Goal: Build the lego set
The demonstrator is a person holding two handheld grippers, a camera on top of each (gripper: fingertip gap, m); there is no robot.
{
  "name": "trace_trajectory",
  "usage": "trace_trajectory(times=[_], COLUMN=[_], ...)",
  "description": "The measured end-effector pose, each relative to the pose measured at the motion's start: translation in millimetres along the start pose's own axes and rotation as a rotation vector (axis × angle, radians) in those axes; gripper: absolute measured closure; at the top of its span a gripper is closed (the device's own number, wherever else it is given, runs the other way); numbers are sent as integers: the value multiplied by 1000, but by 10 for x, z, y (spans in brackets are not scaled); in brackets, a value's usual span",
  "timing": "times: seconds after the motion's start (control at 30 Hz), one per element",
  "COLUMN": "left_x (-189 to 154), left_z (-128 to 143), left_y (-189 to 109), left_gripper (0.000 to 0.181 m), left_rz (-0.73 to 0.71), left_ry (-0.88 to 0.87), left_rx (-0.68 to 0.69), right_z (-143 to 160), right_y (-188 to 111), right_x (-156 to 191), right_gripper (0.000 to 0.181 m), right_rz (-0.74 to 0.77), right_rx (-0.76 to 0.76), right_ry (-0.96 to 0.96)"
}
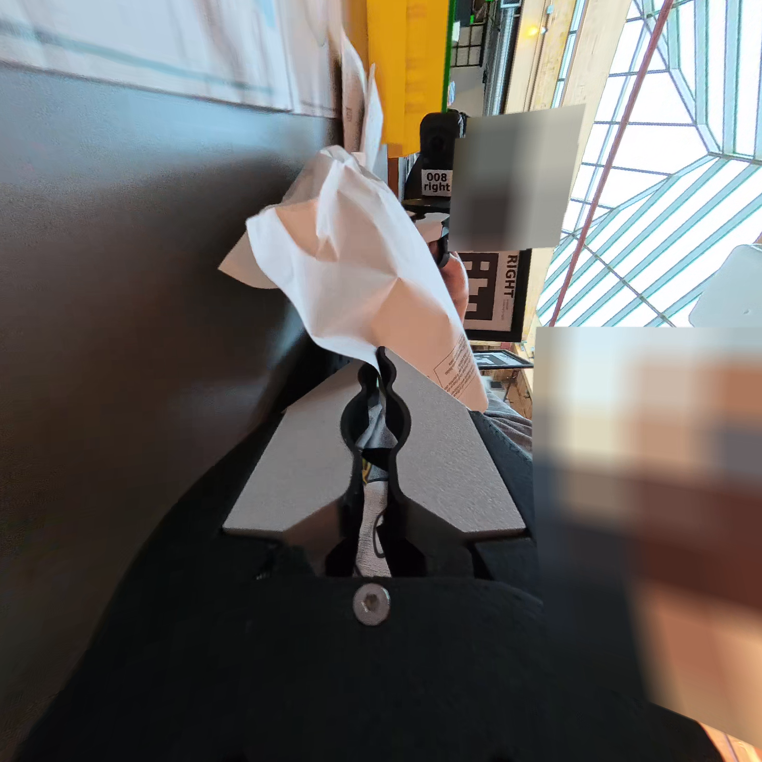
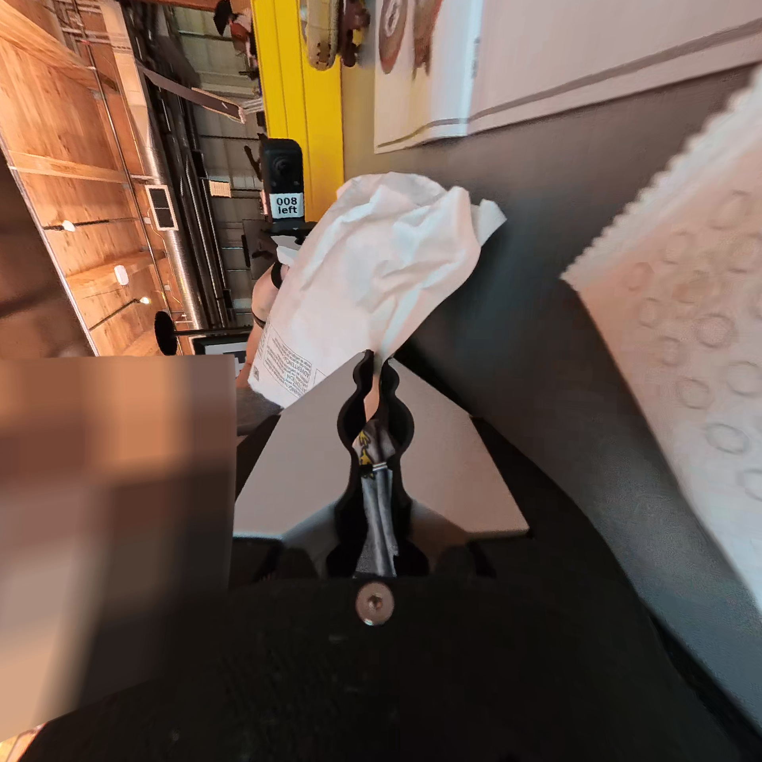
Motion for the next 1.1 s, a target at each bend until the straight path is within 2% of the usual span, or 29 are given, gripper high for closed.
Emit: trace_trajectory(times=[0.13, 0.23, 0.33, 0.43, 0.6, 0.77, 0.9, 1.0, 1.1], left_x=[-270, -510, -775, -988, -1175, -1075, -863, -665, -487], left_z=[-157, -257, -408, -567, -716, -689, -624, -527, -404], left_y=[-245, -490, -836, -1303, -2269, -3160, -3720, -3942, -4090], left_gripper=[181, 181, 181, 181, 181, 181, 181, 181, 181], left_rz=[79, 85, 91, 43, -74, -182, -281, -333, -431], left_ry=[-28, 3, 36, 103, 186, 196, 216, 192, 194], left_rx=[-75, -110, -181, -262, -446, -583, -695, -762, -822], right_z=[-29, -82, -224, -478, -988, -1514, -1880, -2102, -2220], right_y=[64, 197, 429, 782, 1677, 2773, 3602, 4146, 4560], right_x=[333, 704, 1207, 1768, 2501, 2877, 2958, 2884, 2770], right_gripper=[181, 181, 181, 181, 181, 181, 181, 181, 181], right_rz=[-35, -42, -42, -30, 15, 3, -8, -5, 23], right_rx=[16, 45, 83, 116, 223, 360, 429, 486, 547], right_ry=[15, -17, -89, -190, -320, -341, -391, -378, -418])
Point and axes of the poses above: each gripper's, where its closed fingertips meet, y out along the fingers, z out of its underside, x = y × z across the jaws, the point moved 7 cm from there along -y, back along the fingers, and after that the axes turned 13 degrees about y, right-handed, at the moved point
